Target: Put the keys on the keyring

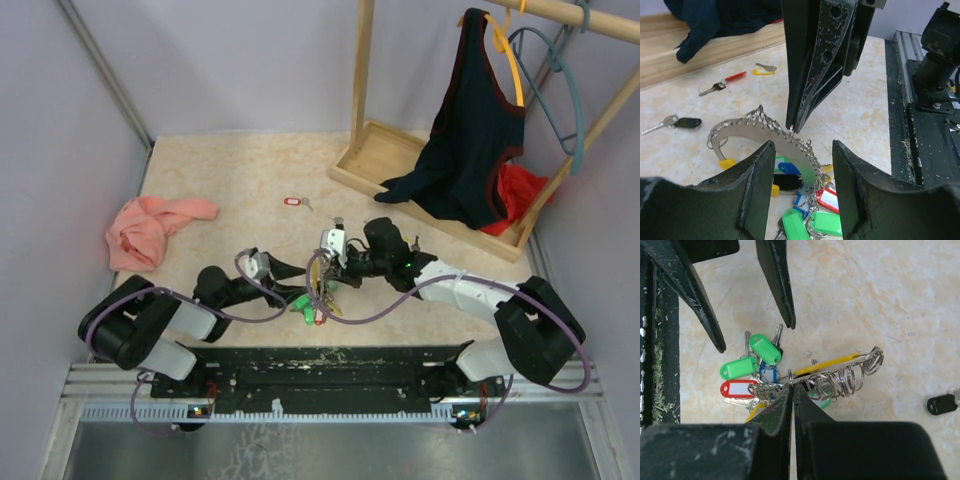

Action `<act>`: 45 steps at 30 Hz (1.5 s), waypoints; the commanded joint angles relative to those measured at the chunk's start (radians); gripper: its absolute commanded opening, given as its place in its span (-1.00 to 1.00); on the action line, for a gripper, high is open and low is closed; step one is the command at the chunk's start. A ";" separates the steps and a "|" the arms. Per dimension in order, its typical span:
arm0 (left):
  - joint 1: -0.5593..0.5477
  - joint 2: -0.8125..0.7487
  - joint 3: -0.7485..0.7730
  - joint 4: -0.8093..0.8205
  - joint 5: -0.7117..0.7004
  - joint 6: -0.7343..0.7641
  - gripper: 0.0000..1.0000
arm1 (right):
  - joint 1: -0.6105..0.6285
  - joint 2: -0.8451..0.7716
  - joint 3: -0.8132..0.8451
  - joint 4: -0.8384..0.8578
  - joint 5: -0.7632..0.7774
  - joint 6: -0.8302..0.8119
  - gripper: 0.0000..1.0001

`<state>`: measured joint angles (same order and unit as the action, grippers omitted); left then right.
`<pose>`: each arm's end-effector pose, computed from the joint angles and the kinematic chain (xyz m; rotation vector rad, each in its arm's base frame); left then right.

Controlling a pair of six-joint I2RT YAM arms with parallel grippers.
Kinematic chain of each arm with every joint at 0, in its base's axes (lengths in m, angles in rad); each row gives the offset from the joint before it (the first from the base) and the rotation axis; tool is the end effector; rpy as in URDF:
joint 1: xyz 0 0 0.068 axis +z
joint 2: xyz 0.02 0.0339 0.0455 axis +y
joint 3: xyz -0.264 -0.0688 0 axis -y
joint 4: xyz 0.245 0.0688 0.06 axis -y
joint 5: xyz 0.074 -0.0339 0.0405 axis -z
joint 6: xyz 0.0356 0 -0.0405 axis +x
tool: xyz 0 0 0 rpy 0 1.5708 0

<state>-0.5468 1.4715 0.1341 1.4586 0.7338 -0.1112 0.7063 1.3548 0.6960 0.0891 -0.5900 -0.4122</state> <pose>0.1658 -0.1288 0.1639 0.9238 1.2744 -1.0519 0.2010 0.1975 0.2130 -1.4148 1.6002 0.8022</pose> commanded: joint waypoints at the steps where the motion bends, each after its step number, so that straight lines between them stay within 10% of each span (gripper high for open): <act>1: 0.003 0.006 0.005 0.121 0.092 0.049 0.10 | 0.029 -0.031 0.062 0.046 -0.059 -0.129 -1.00; 12: -0.036 -0.110 0.108 -0.380 0.022 0.311 -0.01 | 0.049 -0.031 0.101 0.003 -0.068 -0.230 -1.00; 38: -0.073 -0.072 0.130 -0.387 0.010 0.357 -1.00 | 0.085 -0.032 0.095 -0.013 -0.041 -0.211 -0.99; 45: -0.073 -0.075 0.078 -0.293 -0.026 0.354 -1.00 | 0.065 -0.153 -0.025 0.128 -0.012 -0.046 -0.53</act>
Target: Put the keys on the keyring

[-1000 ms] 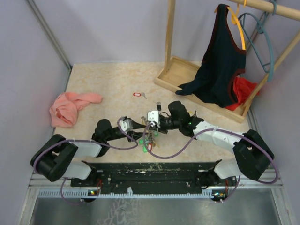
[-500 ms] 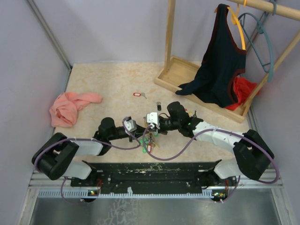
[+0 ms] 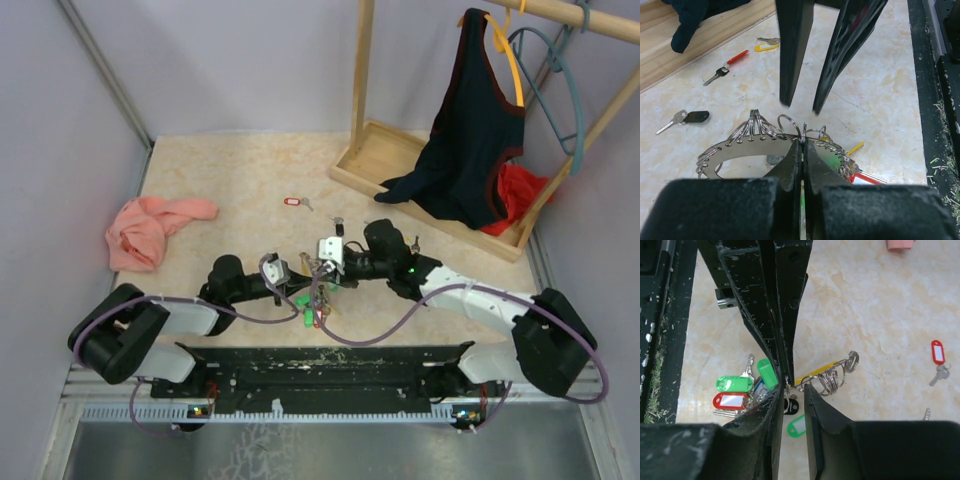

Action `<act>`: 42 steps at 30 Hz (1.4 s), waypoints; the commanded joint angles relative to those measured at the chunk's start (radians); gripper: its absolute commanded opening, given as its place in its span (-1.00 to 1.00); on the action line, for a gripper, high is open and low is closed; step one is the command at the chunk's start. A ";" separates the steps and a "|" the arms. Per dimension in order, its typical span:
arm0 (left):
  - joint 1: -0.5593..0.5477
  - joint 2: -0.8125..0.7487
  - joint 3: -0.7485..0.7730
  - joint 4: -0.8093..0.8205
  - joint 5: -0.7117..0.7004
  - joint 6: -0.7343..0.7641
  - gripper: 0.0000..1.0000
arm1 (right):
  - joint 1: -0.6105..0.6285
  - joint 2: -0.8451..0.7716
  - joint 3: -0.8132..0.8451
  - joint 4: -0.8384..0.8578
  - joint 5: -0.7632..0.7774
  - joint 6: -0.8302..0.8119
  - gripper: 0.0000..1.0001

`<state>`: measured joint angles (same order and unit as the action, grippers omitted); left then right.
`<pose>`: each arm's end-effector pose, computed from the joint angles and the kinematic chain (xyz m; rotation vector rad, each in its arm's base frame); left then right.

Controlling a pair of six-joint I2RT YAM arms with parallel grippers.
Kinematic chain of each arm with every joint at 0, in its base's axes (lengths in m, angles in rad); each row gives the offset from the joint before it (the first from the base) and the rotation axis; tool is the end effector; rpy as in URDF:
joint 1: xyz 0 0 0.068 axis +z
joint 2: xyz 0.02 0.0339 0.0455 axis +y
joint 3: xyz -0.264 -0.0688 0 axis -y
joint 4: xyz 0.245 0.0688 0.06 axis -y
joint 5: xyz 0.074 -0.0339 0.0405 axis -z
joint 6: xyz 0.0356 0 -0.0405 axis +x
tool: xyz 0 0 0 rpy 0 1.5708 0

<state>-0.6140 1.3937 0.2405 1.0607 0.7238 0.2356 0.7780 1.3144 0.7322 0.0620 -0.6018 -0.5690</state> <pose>0.1727 -0.1506 0.1645 1.1789 1.2476 -0.8815 0.1856 0.2111 0.2329 -1.5619 1.3680 0.7542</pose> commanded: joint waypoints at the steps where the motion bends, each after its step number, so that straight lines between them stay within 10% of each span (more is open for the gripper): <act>1: -0.006 0.003 -0.037 0.127 -0.019 0.006 -1.00 | -0.021 -0.132 -0.088 0.190 -0.007 0.144 -0.51; 27: -0.006 0.041 -0.072 0.243 0.050 -0.019 -1.00 | -0.069 0.001 -0.149 0.364 -0.073 0.176 -0.32; 42: -0.006 0.030 -0.076 0.238 0.057 -0.009 -1.00 | -0.132 0.056 -0.100 0.347 -0.165 0.372 -1.00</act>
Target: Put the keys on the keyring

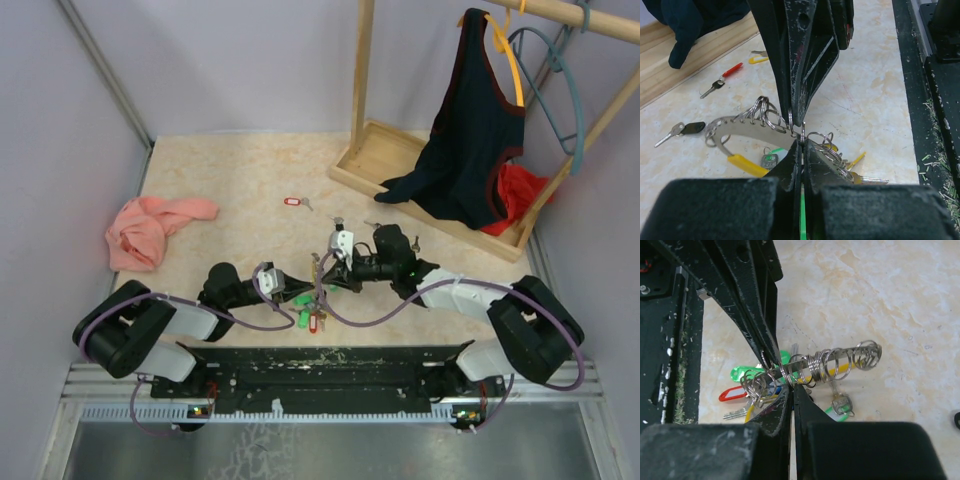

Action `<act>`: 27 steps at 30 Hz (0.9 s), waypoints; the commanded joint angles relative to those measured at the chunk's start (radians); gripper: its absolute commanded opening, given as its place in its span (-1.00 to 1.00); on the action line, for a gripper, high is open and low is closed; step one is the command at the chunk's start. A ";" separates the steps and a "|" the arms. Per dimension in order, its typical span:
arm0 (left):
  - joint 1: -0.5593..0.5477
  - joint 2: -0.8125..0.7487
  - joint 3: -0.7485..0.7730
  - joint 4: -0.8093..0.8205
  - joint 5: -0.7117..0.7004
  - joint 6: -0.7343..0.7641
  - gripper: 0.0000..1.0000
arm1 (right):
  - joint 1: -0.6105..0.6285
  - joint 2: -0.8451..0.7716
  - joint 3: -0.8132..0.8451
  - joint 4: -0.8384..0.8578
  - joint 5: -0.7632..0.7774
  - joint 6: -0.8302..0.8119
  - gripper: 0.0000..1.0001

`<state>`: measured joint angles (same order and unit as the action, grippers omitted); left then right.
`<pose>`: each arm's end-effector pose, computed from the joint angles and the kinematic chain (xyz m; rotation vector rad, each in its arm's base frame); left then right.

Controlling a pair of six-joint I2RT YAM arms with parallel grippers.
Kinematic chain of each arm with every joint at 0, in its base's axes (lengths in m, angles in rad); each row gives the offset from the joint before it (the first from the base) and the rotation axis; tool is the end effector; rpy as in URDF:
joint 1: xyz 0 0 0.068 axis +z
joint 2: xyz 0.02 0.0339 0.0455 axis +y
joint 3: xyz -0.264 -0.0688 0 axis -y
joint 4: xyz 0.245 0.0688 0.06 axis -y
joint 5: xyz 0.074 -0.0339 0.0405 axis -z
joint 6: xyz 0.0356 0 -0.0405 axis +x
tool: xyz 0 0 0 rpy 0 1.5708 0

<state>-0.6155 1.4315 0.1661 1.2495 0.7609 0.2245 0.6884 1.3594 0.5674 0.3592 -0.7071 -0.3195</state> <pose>0.1606 -0.1436 0.1577 1.1830 1.1605 -0.8998 0.1947 0.1901 0.1970 -1.3516 1.4929 0.9410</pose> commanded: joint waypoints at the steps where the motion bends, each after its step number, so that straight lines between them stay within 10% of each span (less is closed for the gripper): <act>1: -0.004 -0.009 -0.003 0.048 0.016 0.003 -1.00 | -0.055 0.014 0.070 0.042 -0.065 0.154 -1.00; 12: -0.004 -0.025 -0.022 0.086 -0.009 -0.004 -1.00 | -0.116 0.086 0.147 -0.113 -0.045 0.454 -0.82; 27: 0.028 -0.016 -0.004 0.066 -0.207 -0.178 -1.00 | -0.116 -0.032 0.031 -0.011 0.075 0.368 -0.49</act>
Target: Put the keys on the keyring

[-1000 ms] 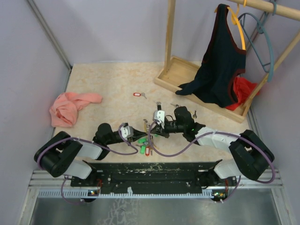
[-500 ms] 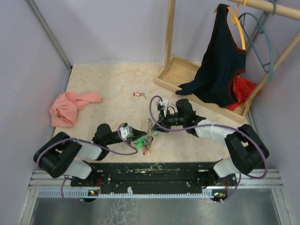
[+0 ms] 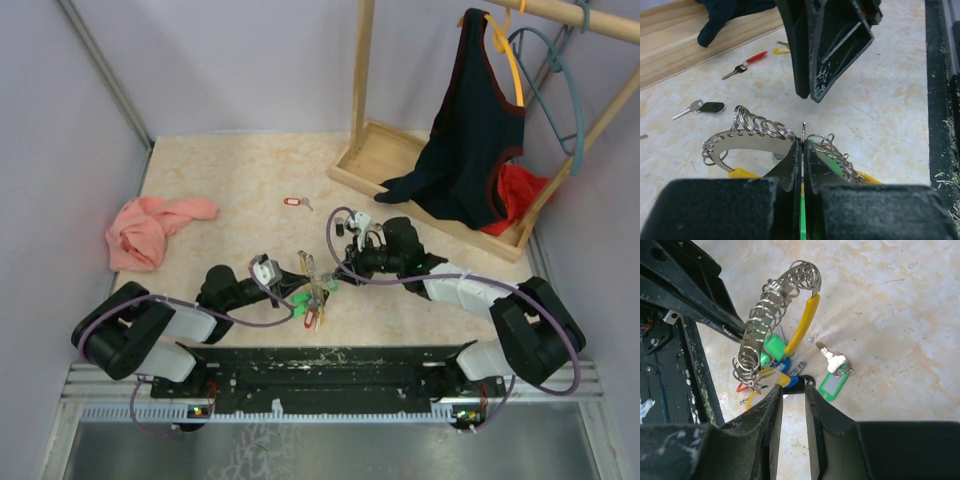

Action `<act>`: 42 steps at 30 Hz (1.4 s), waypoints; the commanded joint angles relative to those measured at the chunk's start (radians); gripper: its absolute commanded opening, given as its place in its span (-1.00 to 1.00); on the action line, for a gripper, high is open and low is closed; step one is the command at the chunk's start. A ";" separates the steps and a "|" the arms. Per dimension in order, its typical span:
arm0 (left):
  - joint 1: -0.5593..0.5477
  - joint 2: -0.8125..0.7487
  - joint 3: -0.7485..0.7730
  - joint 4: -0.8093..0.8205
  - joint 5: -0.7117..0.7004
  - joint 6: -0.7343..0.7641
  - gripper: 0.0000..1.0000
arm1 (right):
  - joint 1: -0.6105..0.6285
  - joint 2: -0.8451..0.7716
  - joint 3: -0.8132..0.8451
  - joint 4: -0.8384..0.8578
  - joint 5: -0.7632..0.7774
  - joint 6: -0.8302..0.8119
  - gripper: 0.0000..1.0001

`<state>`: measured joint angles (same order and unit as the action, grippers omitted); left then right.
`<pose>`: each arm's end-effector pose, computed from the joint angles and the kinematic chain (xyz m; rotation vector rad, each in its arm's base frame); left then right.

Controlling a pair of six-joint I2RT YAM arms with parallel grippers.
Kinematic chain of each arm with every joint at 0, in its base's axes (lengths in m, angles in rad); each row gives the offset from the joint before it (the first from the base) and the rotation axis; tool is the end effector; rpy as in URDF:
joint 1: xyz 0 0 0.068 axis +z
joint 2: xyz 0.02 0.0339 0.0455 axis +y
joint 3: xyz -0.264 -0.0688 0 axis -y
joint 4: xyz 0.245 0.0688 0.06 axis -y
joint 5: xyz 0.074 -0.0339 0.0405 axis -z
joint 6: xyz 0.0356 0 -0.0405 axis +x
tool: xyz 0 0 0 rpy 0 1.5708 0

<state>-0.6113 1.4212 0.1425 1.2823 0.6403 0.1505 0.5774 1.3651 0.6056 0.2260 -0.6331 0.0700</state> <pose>0.1608 -0.1386 0.1576 1.0555 1.2477 -0.8559 0.2177 0.1669 0.1945 -0.9188 1.9591 1.0467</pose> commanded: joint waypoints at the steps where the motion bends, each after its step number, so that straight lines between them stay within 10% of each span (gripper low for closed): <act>1: 0.034 -0.009 0.024 0.020 -0.102 -0.139 -1.00 | -0.005 -0.037 -0.010 0.131 0.007 -0.026 -0.47; 23: 0.162 -0.024 0.078 -0.226 -0.247 -0.321 -1.00 | -0.018 0.213 0.295 -0.143 0.530 -0.005 0.00; 42: 0.175 -0.017 0.078 -0.220 -0.160 -0.293 -1.00 | -0.049 0.645 0.695 -0.231 0.579 -0.018 0.01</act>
<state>-0.4423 1.4078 0.2008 1.0470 0.4351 -0.1562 0.5335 1.9797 1.2469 0.0208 -0.0757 0.0372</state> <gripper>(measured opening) 0.007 0.502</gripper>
